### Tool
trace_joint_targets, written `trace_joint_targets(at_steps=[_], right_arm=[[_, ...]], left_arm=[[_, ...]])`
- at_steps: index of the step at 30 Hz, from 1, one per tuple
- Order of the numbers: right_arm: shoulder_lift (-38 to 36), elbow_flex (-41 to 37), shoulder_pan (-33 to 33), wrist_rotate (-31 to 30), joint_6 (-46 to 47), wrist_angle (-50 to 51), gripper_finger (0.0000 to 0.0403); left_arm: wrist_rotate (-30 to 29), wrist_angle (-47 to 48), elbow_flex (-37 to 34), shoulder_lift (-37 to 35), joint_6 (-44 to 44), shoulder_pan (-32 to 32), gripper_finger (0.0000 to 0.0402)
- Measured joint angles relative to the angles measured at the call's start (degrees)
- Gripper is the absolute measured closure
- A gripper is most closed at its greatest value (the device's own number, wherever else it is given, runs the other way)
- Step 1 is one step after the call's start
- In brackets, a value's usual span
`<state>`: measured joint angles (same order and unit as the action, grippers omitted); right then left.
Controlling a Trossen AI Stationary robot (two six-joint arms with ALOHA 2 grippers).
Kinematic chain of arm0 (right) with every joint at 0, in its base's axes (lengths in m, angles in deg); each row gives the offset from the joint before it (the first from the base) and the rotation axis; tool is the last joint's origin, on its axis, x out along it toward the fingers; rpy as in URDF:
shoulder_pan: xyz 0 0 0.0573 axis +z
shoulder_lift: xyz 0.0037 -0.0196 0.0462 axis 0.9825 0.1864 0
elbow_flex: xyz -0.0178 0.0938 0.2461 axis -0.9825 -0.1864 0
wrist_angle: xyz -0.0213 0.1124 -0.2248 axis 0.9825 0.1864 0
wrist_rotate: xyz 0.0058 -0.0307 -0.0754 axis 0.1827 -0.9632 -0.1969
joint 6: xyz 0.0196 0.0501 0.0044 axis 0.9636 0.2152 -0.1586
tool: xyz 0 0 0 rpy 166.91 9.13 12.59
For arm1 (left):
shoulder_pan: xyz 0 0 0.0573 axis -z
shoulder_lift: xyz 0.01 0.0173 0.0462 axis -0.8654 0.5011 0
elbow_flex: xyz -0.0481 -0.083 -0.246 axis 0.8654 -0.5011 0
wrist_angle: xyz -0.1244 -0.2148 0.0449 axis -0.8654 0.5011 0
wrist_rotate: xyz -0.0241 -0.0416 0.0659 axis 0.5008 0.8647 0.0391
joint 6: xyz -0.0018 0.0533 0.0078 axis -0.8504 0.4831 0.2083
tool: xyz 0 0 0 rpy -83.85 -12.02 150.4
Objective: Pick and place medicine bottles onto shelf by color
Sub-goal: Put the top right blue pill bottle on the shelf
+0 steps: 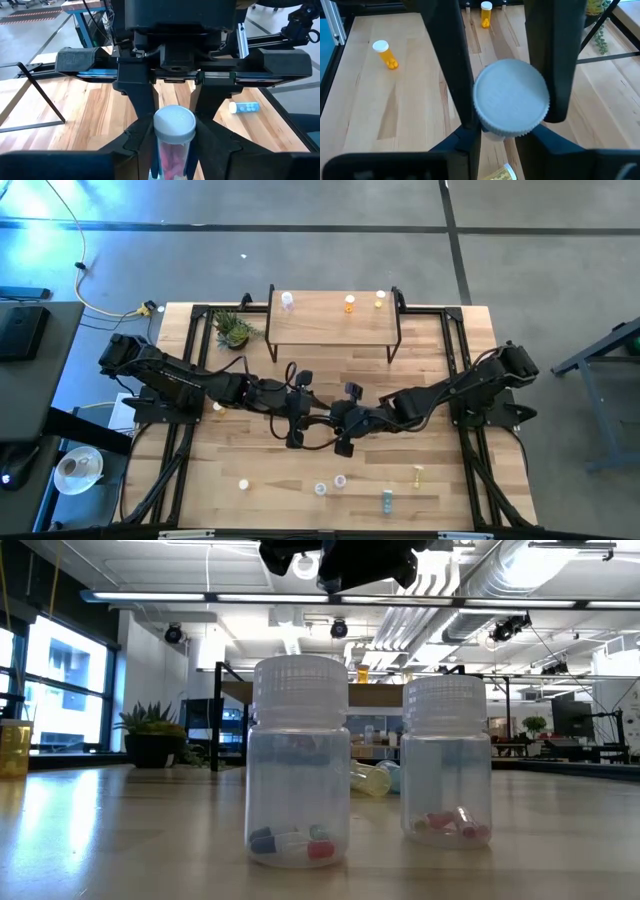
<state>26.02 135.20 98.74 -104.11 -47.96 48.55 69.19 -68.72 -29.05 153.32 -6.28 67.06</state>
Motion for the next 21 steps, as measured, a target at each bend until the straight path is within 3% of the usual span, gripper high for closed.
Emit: trace_joint_targets(at_steps=[7, 12, 21], right_arm=[[0.0, 0.0, -0.1, -0.4, 0.0, 0.5, 0.0264], [-2.3, 1.0, -0.1, 0.0, 0.0, 7.0, 0.0233], [-11.1, 2.1, -0.4, -1.2, -1.1, 12.8, 0.0227]], left_arm=[[0.0, 0.0, 0.0, 0.0, 0.0, 0.0, 0.0285], [-0.9, 0.4, 0.0, 0.0, 0.0, -0.4, 0.0285], [-0.9, -0.2, 0.0, 0.0, -0.1, -5.5, 0.0285]])
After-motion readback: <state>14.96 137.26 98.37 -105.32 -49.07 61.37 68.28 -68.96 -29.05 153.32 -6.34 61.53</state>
